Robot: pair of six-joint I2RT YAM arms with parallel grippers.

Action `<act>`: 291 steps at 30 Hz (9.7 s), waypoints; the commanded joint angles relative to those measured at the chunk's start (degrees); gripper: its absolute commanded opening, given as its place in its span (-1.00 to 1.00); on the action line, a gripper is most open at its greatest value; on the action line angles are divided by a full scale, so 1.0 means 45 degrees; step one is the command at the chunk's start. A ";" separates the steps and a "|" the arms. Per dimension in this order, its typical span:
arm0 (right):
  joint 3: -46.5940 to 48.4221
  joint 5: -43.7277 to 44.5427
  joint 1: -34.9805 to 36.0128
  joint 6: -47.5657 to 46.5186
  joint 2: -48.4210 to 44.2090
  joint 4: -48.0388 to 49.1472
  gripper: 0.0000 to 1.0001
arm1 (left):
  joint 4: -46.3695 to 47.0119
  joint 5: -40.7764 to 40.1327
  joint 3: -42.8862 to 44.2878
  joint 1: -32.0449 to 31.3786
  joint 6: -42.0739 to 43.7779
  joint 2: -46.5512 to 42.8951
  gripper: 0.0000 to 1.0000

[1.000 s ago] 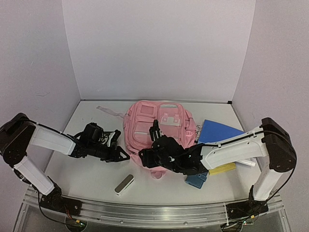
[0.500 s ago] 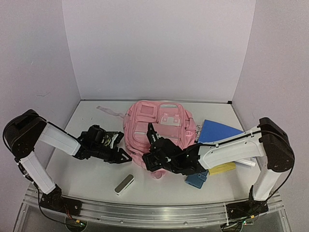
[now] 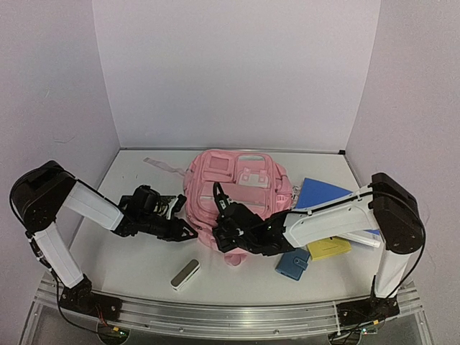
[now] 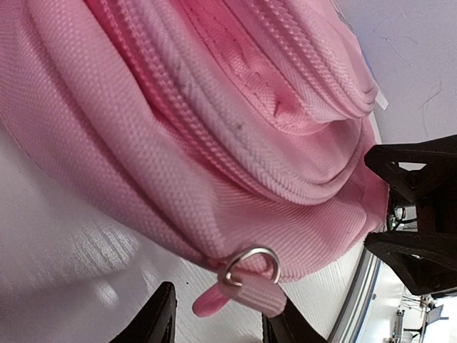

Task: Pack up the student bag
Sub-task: Unzip the student bag at the center of the board.

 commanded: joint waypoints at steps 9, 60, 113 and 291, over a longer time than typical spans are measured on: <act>0.0778 0.0311 -0.0211 -0.0210 0.0671 -0.0263 -0.26 | 0.0738 0.0010 0.0851 0.0059 0.0302 0.0528 -0.42; 0.2488 -0.1934 -0.0633 0.0047 0.1434 0.3095 -1.00 | -0.0796 -0.1295 0.0868 -0.2728 -0.1369 -0.2203 -1.00; -0.2046 -0.1151 -0.0966 -0.5452 -0.0722 0.1815 0.37 | -0.5155 -0.2407 0.0997 -0.0596 -0.0248 -0.4126 -1.00; 0.1315 -0.1166 -0.1032 0.1337 0.1621 0.0589 -1.00 | -0.5552 -0.3801 0.4081 0.1888 -0.3213 -0.1122 -0.99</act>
